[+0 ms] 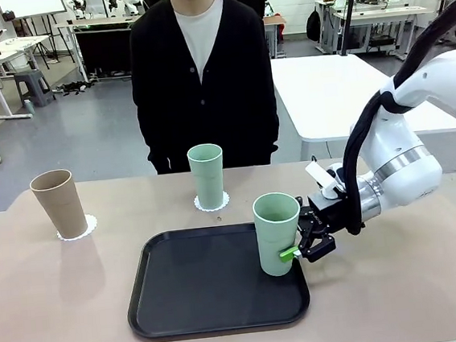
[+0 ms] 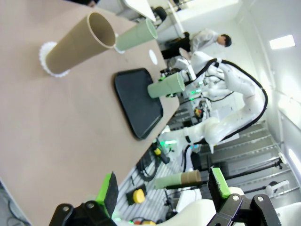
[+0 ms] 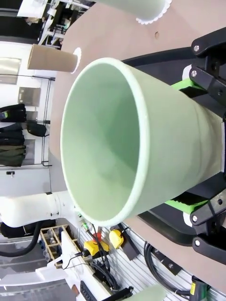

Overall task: Place coasters on the table and set cups on them.
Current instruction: Take one Reusable plastic cup from the Flat Tray and place it on a coaster set by the human.

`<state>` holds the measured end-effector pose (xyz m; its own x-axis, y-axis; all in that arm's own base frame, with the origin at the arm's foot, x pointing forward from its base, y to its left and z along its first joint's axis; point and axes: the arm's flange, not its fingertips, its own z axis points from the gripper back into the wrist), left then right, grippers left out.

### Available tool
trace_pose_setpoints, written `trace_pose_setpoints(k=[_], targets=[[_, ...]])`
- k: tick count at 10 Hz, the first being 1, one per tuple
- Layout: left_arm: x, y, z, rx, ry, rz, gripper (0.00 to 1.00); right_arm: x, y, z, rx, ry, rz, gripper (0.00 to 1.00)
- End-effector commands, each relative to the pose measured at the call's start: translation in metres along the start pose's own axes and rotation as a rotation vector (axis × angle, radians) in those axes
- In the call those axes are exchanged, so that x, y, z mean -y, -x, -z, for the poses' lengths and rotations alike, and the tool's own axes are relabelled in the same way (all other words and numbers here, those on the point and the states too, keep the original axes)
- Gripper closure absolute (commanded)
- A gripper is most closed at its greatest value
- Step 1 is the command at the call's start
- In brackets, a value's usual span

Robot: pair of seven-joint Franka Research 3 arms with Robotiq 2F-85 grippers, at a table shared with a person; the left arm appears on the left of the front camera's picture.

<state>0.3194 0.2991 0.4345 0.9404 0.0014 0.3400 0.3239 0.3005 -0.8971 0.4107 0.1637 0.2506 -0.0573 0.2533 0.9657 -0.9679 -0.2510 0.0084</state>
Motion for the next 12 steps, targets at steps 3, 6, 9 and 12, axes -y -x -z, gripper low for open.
trace_pose_setpoints(k=[3,6,9,12], targets=[[0.002,0.001,0.000,0.008,-0.010,-0.011,0.00,0.004,0.004,0.006,0.063,-0.023,-0.025,1.00],[0.002,0.001,0.000,0.008,-0.010,-0.011,0.00,-0.005,-0.008,0.006,0.042,0.014,-0.012,0.73],[0.002,0.001,0.000,0.008,-0.010,-0.011,0.00,-0.022,-0.061,0.000,-0.019,0.065,0.019,0.19],[0.002,0.001,0.000,0.008,-0.010,-0.011,0.00,-0.036,-0.132,0.000,-0.044,0.114,-0.002,0.19]])
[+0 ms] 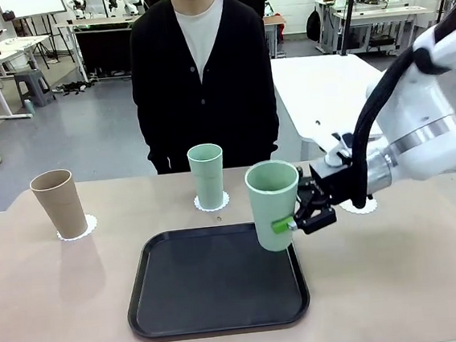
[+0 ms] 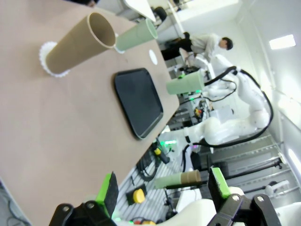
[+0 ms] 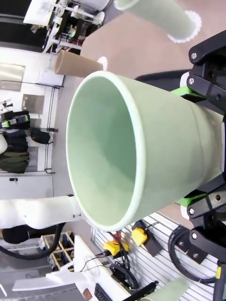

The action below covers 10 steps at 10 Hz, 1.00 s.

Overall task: Place coasters on the table and set cups on them.
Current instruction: Take one Reusable plastic cup from the Flat Tray and place it on a coaster set by the human.

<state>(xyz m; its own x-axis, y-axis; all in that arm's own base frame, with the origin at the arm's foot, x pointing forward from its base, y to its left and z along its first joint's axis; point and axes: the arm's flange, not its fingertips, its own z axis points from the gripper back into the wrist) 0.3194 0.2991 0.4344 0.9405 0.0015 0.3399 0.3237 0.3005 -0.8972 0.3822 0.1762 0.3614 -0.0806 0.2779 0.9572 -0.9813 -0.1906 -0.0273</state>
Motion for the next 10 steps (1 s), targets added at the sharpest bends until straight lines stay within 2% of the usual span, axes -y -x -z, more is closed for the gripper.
trace_pose_setpoints(k=[1,4,6,7,9,10], targets=[[0.002,0.001,0.000,0.008,-0.010,-0.011,0.00,-0.015,-0.038,0.009,-0.020,0.056,0.000,0.19],[0.002,0.001,0.000,0.008,-0.010,-0.011,0.00,-0.020,-0.062,0.012,0.007,0.065,-0.031,0.19],[0.002,0.001,0.000,0.008,-0.010,-0.011,0.00,-0.017,-0.058,0.012,-0.004,0.118,0.005,0.19],[0.002,0.001,0.000,0.008,-0.010,-0.011,0.00,-0.016,-0.068,0.006,-0.009,0.038,-0.051,0.19],[0.002,0.001,0.000,0.008,-0.010,-0.011,0.00,-0.016,-0.068,0.006,-0.009,0.038,-0.051,0.19],[0.002,0.001,0.000,0.008,-0.010,-0.011,0.00,-0.016,-0.066,0.005,-0.009,0.055,-0.041,0.16]])
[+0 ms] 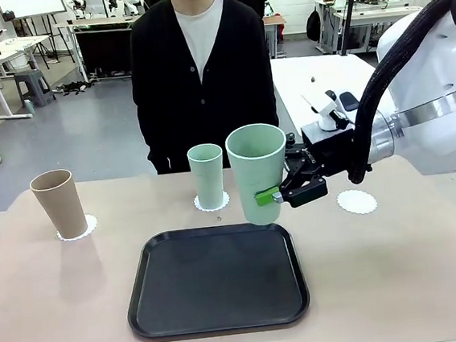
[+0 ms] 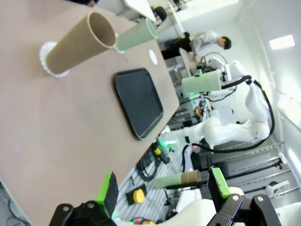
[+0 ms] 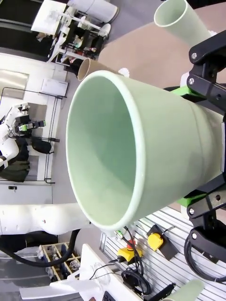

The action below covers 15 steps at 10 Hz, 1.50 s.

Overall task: Place coasters on the table and set cups on them.
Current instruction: Take one Reusable plastic cup from the Flat Tray and place it on a coaster set by the human.

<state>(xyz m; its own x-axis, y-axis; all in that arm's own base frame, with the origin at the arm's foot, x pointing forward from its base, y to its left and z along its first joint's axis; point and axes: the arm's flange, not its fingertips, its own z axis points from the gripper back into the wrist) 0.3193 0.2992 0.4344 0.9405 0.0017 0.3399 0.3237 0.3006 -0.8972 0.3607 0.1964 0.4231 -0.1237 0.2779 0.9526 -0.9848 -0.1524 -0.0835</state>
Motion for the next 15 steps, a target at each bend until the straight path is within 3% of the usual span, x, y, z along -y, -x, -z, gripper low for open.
trace_pose_setpoints(k=[1,4,7,11,15], targets=[[0.002,0.001,0.000,0.007,-0.010,-0.011,0.00,0.022,0.001,-0.017,0.026,0.038,0.046,0.16],[0.002,0.001,0.000,0.007,-0.010,-0.011,0.00,0.086,0.009,-0.102,0.093,0.137,0.141,0.16],[0.002,0.001,0.000,0.007,-0.010,-0.011,0.00,0.114,0.022,-0.189,0.097,0.213,0.137,0.16],[0.002,0.001,0.000,0.007,-0.010,-0.011,0.00,0.102,0.053,-0.270,0.069,0.293,0.177,0.16],[0.002,0.001,0.000,0.007,-0.010,-0.011,0.00,0.097,0.066,-0.288,0.058,0.370,0.211,0.16]])
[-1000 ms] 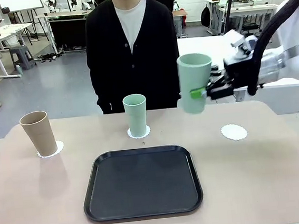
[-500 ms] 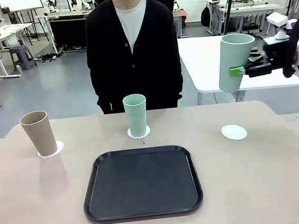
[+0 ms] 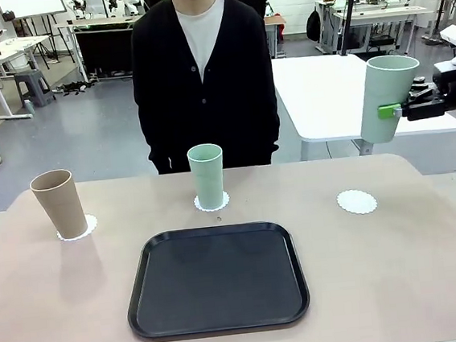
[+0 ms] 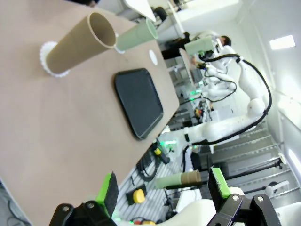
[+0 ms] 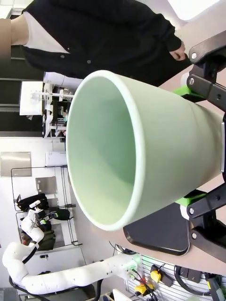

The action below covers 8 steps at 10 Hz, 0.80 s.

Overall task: Place coasters on the table and set cups on them.
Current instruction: Take one Reusable plastic cup from the Flat Tray and place it on a coaster set by the human.

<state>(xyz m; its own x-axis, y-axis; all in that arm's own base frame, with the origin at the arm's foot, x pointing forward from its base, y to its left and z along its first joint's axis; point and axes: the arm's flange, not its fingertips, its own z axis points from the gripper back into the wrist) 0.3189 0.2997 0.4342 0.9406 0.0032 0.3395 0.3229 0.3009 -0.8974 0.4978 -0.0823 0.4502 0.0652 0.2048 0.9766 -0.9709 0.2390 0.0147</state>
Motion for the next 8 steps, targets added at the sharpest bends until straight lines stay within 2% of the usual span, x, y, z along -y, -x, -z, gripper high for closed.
trace_pose_setpoints(k=[1,6,8], targets=[[0.002,0.000,0.001,0.006,-0.010,-0.010,0.00,-0.001,-0.001,0.001,0.004,-0.008,-0.002,0.16],[0.002,0.000,0.001,0.006,-0.010,-0.010,0.00,0.000,0.000,0.000,0.001,-0.002,-0.001,0.16],[0.002,0.000,0.001,0.006,-0.010,-0.010,0.00,0.034,0.025,0.015,0.011,-0.034,0.012,0.16]])
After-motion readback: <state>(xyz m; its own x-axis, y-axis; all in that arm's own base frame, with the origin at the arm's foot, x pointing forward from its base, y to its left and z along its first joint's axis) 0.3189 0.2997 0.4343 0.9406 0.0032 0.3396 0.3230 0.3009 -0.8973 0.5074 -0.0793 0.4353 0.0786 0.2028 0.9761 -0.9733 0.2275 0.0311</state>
